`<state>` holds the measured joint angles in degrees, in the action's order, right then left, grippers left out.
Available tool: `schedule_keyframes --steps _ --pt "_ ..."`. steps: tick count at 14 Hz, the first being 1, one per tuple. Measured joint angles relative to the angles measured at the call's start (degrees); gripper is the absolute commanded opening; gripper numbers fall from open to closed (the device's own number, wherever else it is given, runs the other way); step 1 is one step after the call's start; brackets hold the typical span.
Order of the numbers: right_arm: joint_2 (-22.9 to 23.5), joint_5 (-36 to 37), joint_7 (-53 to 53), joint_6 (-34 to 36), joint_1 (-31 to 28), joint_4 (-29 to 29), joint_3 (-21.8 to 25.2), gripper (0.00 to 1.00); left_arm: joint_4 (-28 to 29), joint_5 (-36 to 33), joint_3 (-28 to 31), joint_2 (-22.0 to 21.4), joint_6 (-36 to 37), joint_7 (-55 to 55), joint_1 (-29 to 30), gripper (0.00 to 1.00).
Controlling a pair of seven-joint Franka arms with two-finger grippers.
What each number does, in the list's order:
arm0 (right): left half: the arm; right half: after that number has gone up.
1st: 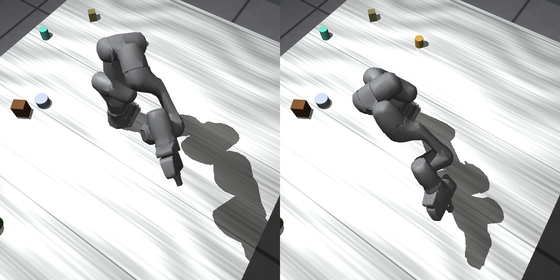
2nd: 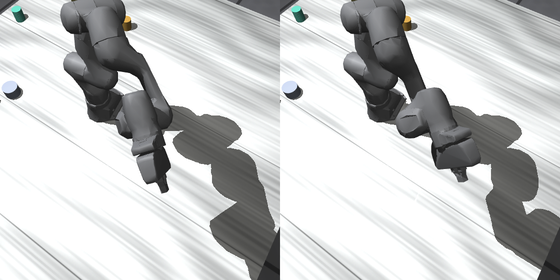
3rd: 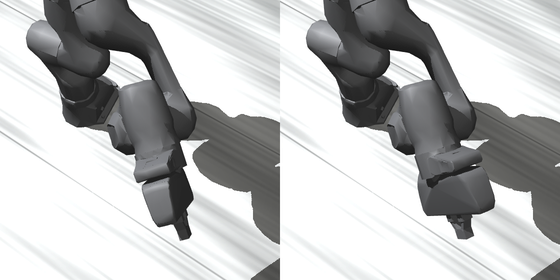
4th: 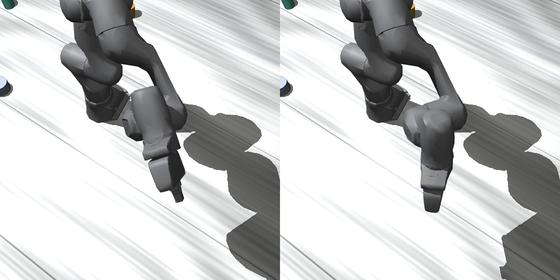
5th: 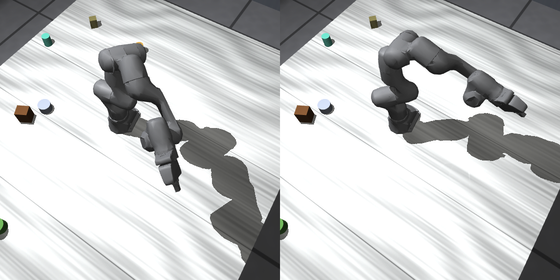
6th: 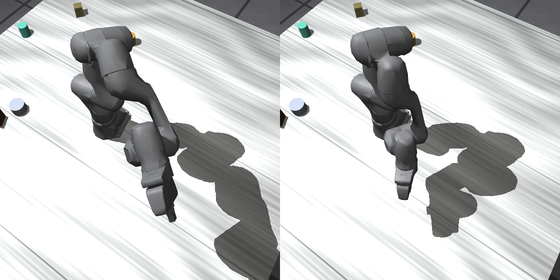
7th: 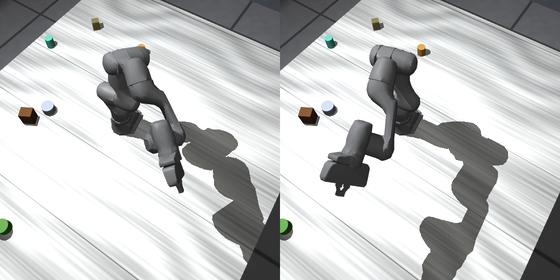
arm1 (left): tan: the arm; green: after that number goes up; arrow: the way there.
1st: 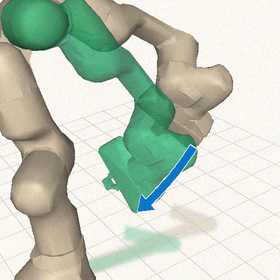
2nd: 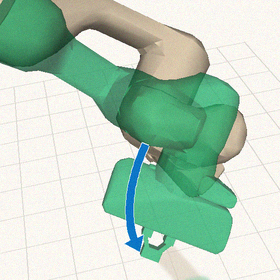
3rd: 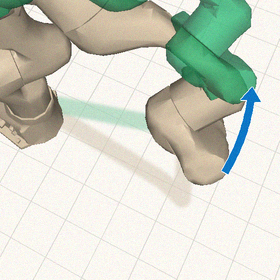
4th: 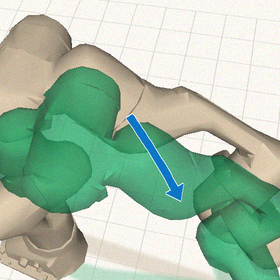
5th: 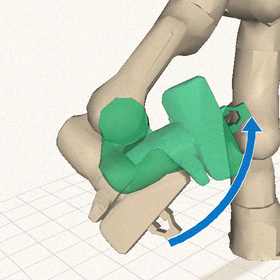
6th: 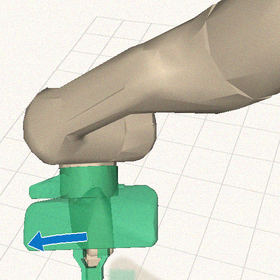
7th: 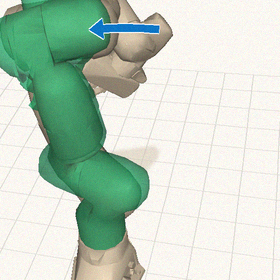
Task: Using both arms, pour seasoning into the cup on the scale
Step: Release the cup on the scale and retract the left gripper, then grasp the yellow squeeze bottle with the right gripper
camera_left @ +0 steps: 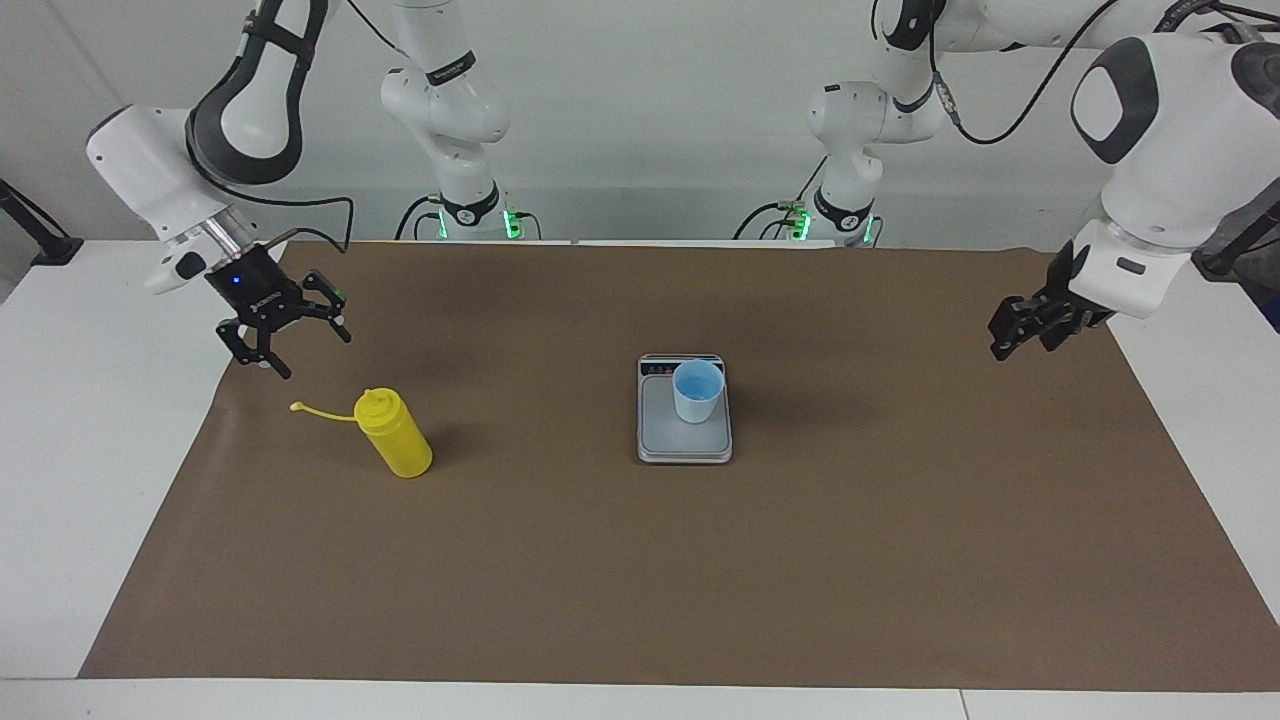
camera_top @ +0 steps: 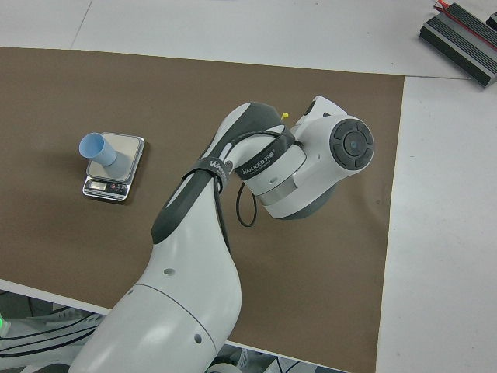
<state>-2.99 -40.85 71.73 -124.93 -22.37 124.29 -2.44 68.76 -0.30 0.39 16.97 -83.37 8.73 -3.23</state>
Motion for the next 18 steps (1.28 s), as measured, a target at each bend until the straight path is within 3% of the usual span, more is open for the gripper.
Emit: schedule_keyframes --steps 2,5,10,14,18 --pt "2.2 -3.5 4.6 0.0 -1.2 0.1 0.0 1.00 2.1 0.0 0.2 -1.4 0.0 -3.1 1.4 0.75" --pt "3.9 -10.0 11.4 0.0 -1.2 1.1 0.0 1.00 9.3 0.1 0.2 -4.7 -1.0 -3.5 1.5 0.90" --pt "5.9 -18.3 23.0 0.0 -0.4 2.0 -0.2 1.00 18.2 0.1 0.4 -9.5 -2.0 -3.3 1.5 0.93" --pt "8.3 -24.0 28.9 0.0 1.5 2.1 -0.2 1.00 30.8 0.2 0.3 -17.2 -7.5 -3.3 1.5 0.97" --pt "10.7 -30.1 34.7 -1.6 3.3 2.1 -0.3 1.00 32.9 0.2 0.0 -20.9 -8.5 -3.3 1.4 1.00"
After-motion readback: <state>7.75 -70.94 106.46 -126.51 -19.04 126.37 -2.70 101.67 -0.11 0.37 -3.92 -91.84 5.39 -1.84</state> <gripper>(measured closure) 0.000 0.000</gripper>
